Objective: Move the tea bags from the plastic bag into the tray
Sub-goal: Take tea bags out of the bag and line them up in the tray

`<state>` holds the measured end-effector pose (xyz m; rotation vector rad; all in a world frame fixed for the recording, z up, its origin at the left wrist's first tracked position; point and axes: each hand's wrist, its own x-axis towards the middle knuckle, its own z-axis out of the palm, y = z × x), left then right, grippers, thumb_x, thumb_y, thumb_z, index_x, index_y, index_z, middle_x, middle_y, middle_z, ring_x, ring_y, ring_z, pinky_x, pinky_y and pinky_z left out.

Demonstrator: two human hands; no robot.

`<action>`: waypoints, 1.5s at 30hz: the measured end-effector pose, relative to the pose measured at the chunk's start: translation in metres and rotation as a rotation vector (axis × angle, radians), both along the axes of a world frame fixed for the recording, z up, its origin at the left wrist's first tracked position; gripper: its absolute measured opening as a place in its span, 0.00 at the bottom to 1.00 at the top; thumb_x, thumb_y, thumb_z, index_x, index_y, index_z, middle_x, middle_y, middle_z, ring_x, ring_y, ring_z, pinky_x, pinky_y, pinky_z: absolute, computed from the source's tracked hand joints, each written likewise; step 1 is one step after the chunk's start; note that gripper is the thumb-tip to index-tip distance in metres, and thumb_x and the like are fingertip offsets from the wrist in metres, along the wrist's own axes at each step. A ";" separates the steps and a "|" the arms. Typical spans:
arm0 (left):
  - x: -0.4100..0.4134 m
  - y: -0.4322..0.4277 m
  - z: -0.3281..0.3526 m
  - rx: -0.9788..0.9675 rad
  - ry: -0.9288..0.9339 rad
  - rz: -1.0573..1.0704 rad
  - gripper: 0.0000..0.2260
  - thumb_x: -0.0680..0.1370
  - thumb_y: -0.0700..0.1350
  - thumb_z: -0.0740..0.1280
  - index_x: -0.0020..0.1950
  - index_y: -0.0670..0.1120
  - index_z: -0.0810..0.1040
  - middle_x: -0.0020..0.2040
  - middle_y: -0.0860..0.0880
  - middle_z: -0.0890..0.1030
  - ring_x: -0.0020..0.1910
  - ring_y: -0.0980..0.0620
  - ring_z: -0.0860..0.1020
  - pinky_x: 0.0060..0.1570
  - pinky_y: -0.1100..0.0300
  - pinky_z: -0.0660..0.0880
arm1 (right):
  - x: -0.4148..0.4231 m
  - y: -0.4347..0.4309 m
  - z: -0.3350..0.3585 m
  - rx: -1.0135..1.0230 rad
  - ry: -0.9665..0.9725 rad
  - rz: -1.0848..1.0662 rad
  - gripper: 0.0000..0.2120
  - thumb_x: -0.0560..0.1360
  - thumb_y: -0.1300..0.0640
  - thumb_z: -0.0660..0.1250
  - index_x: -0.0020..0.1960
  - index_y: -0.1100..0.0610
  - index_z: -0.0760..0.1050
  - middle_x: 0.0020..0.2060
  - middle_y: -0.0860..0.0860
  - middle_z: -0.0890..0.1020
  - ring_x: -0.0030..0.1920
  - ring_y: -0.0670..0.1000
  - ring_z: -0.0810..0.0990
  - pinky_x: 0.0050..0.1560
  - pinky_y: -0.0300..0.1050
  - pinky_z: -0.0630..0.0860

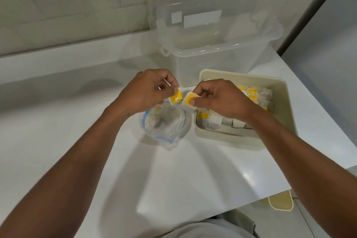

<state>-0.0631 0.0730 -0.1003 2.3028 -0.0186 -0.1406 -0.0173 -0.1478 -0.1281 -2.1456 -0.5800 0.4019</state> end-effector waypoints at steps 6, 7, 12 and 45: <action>0.015 -0.041 0.002 -0.018 -0.007 -0.143 0.06 0.76 0.44 0.71 0.50 0.55 0.81 0.37 0.55 0.84 0.34 0.56 0.82 0.41 0.58 0.78 | -0.002 -0.039 0.002 0.002 -0.028 -0.087 0.03 0.72 0.53 0.75 0.43 0.50 0.82 0.31 0.39 0.80 0.33 0.40 0.76 0.40 0.38 0.73; 0.018 -0.049 0.002 -0.010 -0.003 -0.181 0.07 0.76 0.43 0.72 0.51 0.54 0.81 0.37 0.55 0.83 0.34 0.57 0.82 0.40 0.59 0.77 | -0.004 -0.045 0.002 -0.004 -0.038 -0.104 0.02 0.72 0.53 0.75 0.43 0.49 0.82 0.31 0.39 0.79 0.33 0.40 0.75 0.40 0.37 0.72; 0.038 -0.087 -0.004 0.118 -0.023 -0.320 0.07 0.74 0.44 0.73 0.49 0.56 0.82 0.38 0.60 0.83 0.36 0.66 0.79 0.42 0.61 0.75 | -0.005 -0.081 -0.003 -0.089 -0.077 -0.202 0.02 0.73 0.52 0.72 0.42 0.48 0.80 0.29 0.37 0.77 0.31 0.40 0.74 0.34 0.35 0.67; 0.082 -0.161 -0.082 0.679 -0.020 -0.532 0.09 0.74 0.49 0.71 0.53 0.57 0.79 0.45 0.57 0.78 0.55 0.49 0.78 0.40 0.56 0.68 | 0.020 -0.120 -0.074 -0.659 -0.131 -0.122 0.12 0.71 0.41 0.69 0.53 0.42 0.77 0.50 0.46 0.82 0.53 0.53 0.79 0.47 0.46 0.72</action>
